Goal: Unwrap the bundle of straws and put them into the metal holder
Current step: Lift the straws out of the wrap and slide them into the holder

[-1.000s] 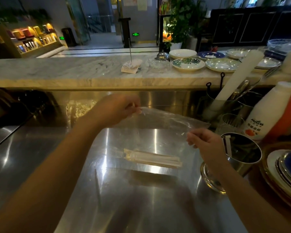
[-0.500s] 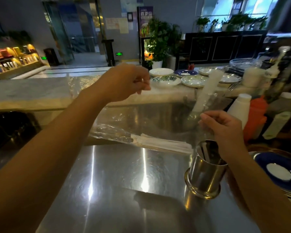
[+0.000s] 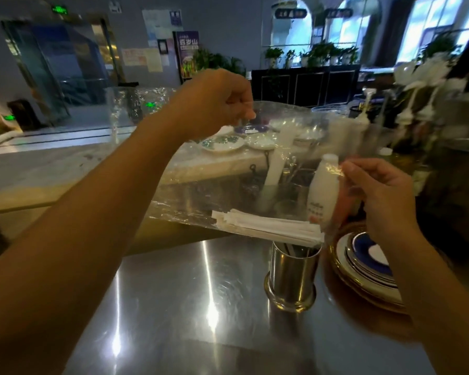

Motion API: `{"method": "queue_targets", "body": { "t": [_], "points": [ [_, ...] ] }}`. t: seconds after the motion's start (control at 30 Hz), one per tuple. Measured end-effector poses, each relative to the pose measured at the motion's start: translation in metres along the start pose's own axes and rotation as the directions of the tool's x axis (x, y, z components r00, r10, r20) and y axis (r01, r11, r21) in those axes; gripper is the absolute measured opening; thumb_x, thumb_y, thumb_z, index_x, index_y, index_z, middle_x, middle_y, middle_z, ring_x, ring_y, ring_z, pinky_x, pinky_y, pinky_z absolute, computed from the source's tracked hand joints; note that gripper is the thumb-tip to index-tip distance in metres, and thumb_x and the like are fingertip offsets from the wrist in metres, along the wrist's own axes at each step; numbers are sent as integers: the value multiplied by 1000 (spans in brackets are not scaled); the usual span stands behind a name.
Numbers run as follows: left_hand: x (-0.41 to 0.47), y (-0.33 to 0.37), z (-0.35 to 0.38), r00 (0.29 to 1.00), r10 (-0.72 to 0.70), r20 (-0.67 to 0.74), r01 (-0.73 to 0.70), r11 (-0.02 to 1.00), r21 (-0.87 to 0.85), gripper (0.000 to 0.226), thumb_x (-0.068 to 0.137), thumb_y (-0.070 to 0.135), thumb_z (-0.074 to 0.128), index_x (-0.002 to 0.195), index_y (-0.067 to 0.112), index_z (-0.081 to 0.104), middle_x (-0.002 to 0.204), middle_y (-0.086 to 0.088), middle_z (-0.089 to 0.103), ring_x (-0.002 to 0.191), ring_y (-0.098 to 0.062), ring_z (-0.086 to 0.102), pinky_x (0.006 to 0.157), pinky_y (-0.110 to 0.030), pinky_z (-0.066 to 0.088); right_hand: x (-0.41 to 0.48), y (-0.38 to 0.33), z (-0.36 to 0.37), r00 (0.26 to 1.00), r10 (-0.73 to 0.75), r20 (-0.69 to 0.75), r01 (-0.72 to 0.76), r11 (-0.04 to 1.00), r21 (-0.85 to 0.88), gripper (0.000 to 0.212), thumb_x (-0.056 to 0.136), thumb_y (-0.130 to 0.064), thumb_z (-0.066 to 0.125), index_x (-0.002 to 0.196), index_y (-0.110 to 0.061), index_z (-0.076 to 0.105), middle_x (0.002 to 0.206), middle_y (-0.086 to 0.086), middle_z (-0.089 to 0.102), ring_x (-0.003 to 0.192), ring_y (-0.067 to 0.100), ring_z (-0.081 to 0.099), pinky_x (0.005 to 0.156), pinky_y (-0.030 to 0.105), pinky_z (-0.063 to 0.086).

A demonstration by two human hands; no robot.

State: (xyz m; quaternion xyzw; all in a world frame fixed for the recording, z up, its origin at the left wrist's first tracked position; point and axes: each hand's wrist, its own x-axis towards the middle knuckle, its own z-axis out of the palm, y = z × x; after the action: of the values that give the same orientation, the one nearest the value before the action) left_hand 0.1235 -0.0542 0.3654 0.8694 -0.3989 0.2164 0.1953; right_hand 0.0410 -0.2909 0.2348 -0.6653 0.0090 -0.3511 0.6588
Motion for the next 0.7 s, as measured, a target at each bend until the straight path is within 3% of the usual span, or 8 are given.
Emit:
{"method": "queue_targets", "body": {
  "t": [0.07, 0.13, 0.2, 0.3, 0.5, 0.7],
  "points": [
    [5, 7, 7, 999, 42, -1, -42, 999, -6, 13, 86, 23, 61, 87, 10, 63, 75, -7, 65, 72, -24, 63, 75, -43, 55, -1, -2, -13, 999, 11, -30, -12, 1000, -28, 16, 82, -18, 62, 71, -31, 64, 64, -22, 67, 61, -5, 61, 62, 32, 52],
    [11, 13, 16, 998, 66, 14, -66, 997, -30, 11, 86, 23, 61, 86, 12, 63, 69, 5, 60, 67, -12, 61, 72, -39, 54, -4, -2, -27, 997, 26, -67, -30, 998, -47, 16, 81, -22, 64, 69, -32, 65, 71, -16, 68, 67, 2, 64, 60, 34, 53],
    [18, 19, 27, 996, 85, 25, -83, 995, -63, 10, 86, 23, 61, 85, 14, 63, 68, 9, 59, 66, -7, 59, 71, -35, 53, -8, -3, -41, 996, 18, -93, -24, 998, -64, 11, 80, -21, 65, 71, -29, 66, 71, -9, 68, 67, 9, 63, 55, 26, 54],
    [28, 29, 41, 994, 95, 51, -89, 990, -112, 10, 85, 26, 62, 83, 16, 63, 68, 10, 61, 64, -2, 59, 65, -28, 50, -13, -5, -57, 991, 13, -134, -22, 998, -66, 11, 79, -16, 65, 72, -25, 66, 57, -12, 66, 53, 2, 58, 44, 15, 48],
    [45, 57, 66, 976, 191, 105, -176, 974, -141, 10, 86, 24, 61, 85, 13, 63, 78, -3, 65, 75, -21, 64, 77, -47, 54, -24, -7, -93, 973, -2, -231, -23, 994, -106, 7, 79, -15, 66, 76, -21, 67, 53, -11, 66, 51, 2, 57, 48, 12, 47],
    [52, 68, 89, 963, 219, 156, -200, 971, -130, 7, 87, 24, 59, 83, 18, 60, 78, 2, 60, 77, -19, 61, 76, -41, 52, -26, -6, -112, 955, 17, -297, -55, 991, -121, 10, 80, -10, 64, 74, -19, 65, 51, -14, 66, 48, -2, 55, 48, 11, 46]
  ]
}}
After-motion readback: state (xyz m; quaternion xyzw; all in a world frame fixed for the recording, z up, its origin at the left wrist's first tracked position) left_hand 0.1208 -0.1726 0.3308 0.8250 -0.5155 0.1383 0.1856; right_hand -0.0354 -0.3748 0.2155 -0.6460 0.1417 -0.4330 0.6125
